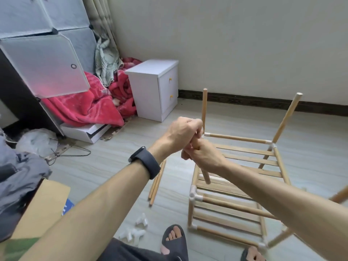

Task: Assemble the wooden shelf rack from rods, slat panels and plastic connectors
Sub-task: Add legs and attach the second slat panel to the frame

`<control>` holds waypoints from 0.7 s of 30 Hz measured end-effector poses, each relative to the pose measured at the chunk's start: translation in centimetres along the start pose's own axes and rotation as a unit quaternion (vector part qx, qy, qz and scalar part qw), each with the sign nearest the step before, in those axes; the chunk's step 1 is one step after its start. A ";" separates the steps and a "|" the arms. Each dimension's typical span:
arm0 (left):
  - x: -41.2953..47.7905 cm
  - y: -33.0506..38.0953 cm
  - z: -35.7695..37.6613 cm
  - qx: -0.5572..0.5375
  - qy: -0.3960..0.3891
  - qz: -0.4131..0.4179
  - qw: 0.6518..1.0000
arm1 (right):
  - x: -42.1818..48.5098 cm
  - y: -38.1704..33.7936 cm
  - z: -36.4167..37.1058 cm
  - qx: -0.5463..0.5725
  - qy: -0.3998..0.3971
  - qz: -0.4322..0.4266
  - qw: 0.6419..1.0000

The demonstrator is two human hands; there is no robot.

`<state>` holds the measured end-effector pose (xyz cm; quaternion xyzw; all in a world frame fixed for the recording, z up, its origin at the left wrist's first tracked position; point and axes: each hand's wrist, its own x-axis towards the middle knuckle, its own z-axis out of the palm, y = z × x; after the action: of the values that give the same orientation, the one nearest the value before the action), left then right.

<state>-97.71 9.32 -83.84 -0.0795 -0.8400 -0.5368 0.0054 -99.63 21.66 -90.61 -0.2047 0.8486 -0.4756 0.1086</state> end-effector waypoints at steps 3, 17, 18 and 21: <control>0.0 -0.4 1.2 -0.104 0.056 0.005 0.993 | -1.6 0.3 -0.1 0.148 0.095 0.070 0.982; 2.2 -13.2 4.2 0.267 -0.200 -0.238 0.912 | -2.6 2.9 2.8 0.386 0.254 0.045 0.886; 2.4 -13.7 4.4 0.239 -0.210 -0.252 0.914 | -2.3 3.0 2.9 0.387 0.256 0.045 0.884; 2.8 -15.6 5.0 0.142 -0.224 -0.292 0.919 | -1.7 3.7 3.5 0.391 0.248 0.047 0.885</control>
<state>-102.25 7.81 -99.77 0.0530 -0.8724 -0.3573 -0.3293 -97.70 21.52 -95.61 0.0191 0.6020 -0.7982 -0.0121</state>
